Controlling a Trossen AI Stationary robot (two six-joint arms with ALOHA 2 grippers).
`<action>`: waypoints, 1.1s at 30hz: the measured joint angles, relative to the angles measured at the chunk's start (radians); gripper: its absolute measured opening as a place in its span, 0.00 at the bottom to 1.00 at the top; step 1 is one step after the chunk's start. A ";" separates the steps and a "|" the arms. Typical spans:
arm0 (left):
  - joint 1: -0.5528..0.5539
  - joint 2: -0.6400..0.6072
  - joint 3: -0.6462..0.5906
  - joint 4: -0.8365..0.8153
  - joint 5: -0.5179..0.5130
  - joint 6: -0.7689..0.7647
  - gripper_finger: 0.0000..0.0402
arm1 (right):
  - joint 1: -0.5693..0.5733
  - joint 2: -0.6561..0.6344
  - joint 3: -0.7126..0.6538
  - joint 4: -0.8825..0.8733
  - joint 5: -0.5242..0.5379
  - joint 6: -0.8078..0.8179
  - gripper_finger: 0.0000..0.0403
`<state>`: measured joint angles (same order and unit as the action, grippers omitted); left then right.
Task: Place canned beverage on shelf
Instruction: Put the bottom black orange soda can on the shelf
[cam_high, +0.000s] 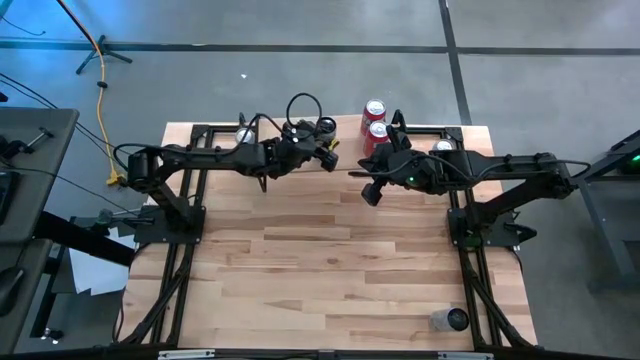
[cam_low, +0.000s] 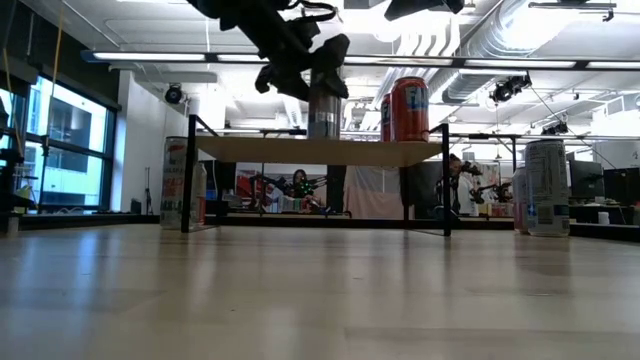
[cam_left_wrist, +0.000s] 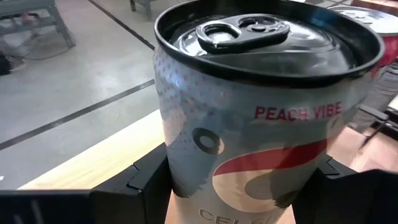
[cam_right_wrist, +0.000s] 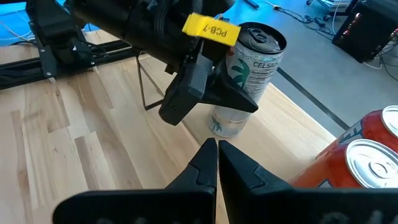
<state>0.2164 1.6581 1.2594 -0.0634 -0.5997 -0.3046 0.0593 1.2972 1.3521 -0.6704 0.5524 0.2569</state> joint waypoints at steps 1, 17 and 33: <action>0.000 0.000 0.000 0.002 0.010 0.000 0.51 | 0.000 0.000 0.000 0.000 0.000 0.000 0.00; -0.002 -0.030 -0.001 0.003 -0.021 -0.006 0.91 | 0.000 0.000 0.000 0.000 -0.003 0.000 0.00; -0.004 -0.249 -0.001 -0.194 0.120 0.168 0.95 | -0.003 0.000 0.000 0.000 -0.006 -0.014 0.00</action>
<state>0.2126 1.4093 1.2587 -0.2574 -0.4801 -0.1364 0.0562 1.2968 1.3525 -0.6701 0.5468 0.2424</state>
